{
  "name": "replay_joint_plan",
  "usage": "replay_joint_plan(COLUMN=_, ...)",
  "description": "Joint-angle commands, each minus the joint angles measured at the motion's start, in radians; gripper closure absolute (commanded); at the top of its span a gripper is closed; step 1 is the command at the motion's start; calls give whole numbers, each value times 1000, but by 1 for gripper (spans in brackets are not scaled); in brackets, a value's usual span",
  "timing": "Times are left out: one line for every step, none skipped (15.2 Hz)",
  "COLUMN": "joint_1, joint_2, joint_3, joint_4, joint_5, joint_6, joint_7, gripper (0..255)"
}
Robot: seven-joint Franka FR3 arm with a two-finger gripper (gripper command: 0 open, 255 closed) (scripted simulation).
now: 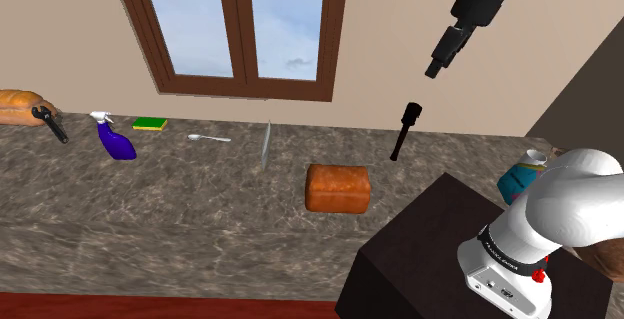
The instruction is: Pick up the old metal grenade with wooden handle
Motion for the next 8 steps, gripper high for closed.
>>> replay_joint_plan(joint_1=0, joint_2=0, joint_3=0, joint_4=0, joint_5=0, joint_6=0, joint_7=0, gripper=0)
replay_joint_plan(joint_1=-6, joint_2=1, joint_3=-15, joint_4=-23, joint_5=-9, joint_6=28, joint_7=-17, gripper=0)
replay_joint_plan(joint_1=-13, joint_2=4, joint_3=-29, joint_4=-45, joint_5=-17, joint_6=55, joint_7=-34, gripper=0)
replay_joint_plan(joint_1=-19, joint_2=9, joint_3=-44, joint_4=-66, joint_5=-26, joint_6=84, joint_7=-51, gripper=0)
replay_joint_plan(joint_1=-26, joint_2=15, joint_3=-59, joint_4=-85, joint_5=-34, joint_6=112, joint_7=-68, gripper=0)
replay_joint_plan(joint_1=-32, joint_2=22, joint_3=-75, joint_4=-104, joint_5=-42, joint_6=142, joint_7=-86, gripper=0)
replay_joint_plan(joint_1=-39, joint_2=31, joint_3=-91, joint_4=-121, joint_5=-51, joint_6=171, joint_7=-103, gripper=0)
replay_joint_plan(joint_1=-45, joint_2=42, joint_3=-106, joint_4=-137, joint_5=-58, joint_6=201, joint_7=-120, gripper=0)
